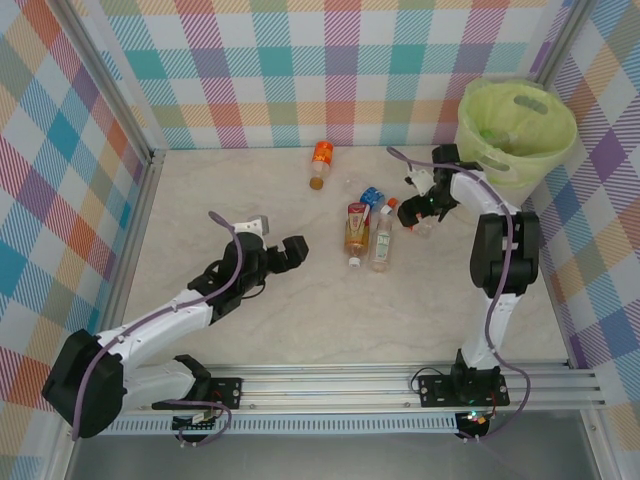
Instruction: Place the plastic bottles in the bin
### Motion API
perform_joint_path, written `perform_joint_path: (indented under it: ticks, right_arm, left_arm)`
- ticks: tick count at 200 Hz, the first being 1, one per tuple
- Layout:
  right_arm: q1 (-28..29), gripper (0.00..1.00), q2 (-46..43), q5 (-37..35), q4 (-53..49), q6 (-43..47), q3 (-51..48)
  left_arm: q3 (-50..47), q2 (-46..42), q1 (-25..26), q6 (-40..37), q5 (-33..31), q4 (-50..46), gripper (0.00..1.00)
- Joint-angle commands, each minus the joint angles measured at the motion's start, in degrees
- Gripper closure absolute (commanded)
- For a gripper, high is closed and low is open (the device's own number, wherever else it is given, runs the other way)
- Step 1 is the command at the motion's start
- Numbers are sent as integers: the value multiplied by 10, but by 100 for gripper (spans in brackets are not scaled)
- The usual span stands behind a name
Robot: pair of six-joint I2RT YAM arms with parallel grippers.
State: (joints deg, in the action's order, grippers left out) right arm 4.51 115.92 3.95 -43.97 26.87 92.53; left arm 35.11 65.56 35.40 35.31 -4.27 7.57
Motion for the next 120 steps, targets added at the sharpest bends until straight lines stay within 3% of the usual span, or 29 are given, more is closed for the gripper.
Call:
perform_joint_path:
  ticks: [1, 45, 71, 120]
  right_arm:
    - [6, 6, 32, -1, -39, 77, 30]
    - [22, 16, 86, -28, -33, 90, 67]
    - [32, 17, 106, -39, -21, 96, 68]
    - [32, 37, 76, -59, 1, 79, 41]
  left_arm:
    - [26, 23, -8, -22, 63, 10, 0]
    - [75, 77, -8, -60, 151, -14, 0]
    - [79, 91, -8, -61, 146, -10, 0]
    - [73, 89, -8, -62, 127, -8, 0]
